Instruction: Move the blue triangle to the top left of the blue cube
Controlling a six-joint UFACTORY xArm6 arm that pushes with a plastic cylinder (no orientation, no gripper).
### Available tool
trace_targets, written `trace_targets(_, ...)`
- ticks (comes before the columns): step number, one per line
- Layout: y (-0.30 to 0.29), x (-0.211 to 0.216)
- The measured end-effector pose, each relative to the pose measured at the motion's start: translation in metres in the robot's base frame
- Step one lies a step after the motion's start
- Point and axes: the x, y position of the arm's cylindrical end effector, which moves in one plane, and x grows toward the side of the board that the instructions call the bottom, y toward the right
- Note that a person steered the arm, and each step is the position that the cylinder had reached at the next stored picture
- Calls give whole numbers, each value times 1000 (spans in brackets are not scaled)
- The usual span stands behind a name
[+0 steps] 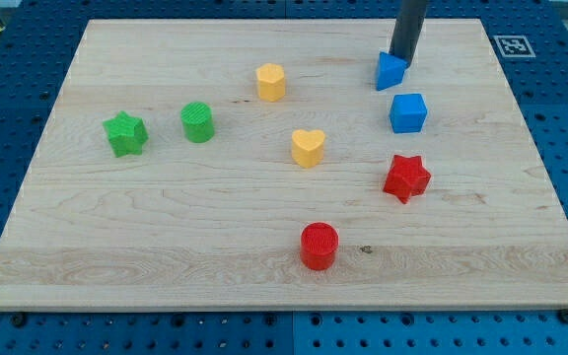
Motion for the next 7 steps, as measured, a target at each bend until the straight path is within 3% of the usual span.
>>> trace_targets(1,-14,33)
trace_targets(2,-43,35)
trace_targets(4,-55,-21)
trace_targets(5,-89,-23)
trace_targets(7,-114,19)
